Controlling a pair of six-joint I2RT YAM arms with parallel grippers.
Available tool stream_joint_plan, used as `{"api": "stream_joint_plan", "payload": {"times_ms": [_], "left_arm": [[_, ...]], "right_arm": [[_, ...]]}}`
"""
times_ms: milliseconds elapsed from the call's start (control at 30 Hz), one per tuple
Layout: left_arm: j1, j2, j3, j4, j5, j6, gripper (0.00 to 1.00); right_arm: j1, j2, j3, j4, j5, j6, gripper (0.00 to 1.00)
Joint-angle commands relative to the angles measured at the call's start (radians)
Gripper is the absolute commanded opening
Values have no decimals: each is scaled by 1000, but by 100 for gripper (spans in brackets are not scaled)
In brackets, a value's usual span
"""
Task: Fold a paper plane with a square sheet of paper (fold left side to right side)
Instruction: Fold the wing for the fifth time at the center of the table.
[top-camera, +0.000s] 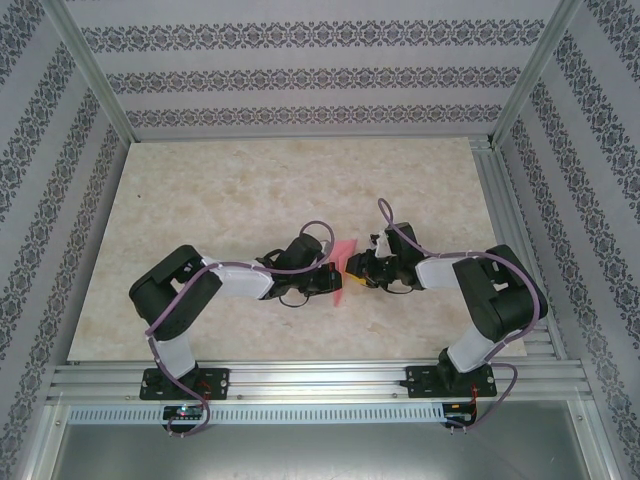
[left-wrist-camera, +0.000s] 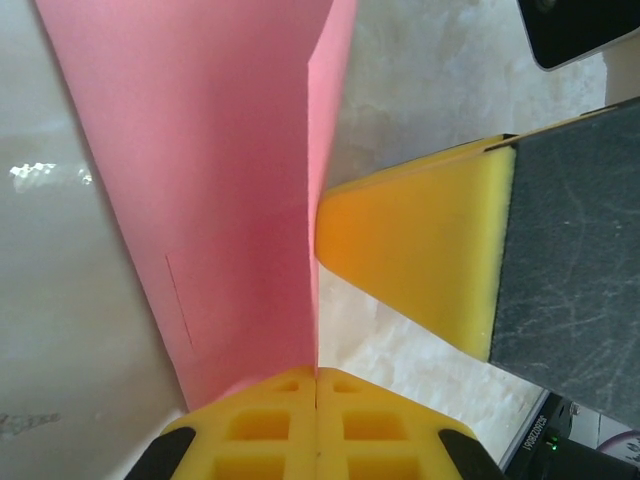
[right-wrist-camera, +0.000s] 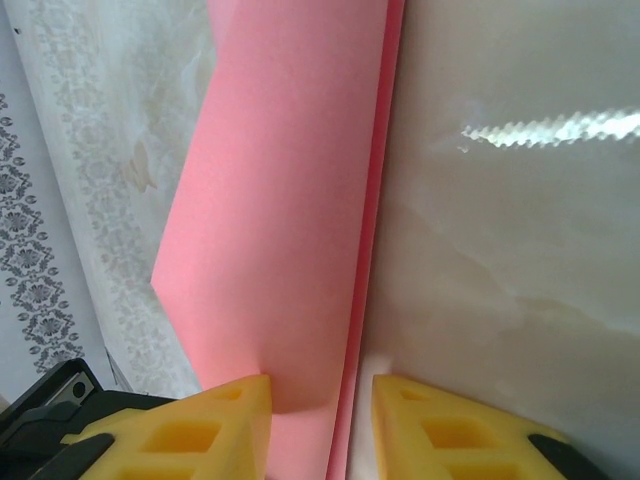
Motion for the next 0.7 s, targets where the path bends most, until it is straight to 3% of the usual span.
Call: {"api": "stream_joint_plan", "payload": {"times_ms": [0, 233, 433, 667], "left_arm": [[7, 19, -9, 48, 18, -17, 5], [7, 13, -15, 57, 22, -17, 12], [13, -24, -15, 9, 8, 8, 24], [38, -89, -20, -41, 3, 33, 29]], "right_arm": [[16, 35, 28, -16, 54, -16, 31], [25, 46, 44, -69, 76, -29, 28], [30, 55, 52, -74, 76, -31, 29], [34, 63, 57, -72, 76, -32, 28]]}}
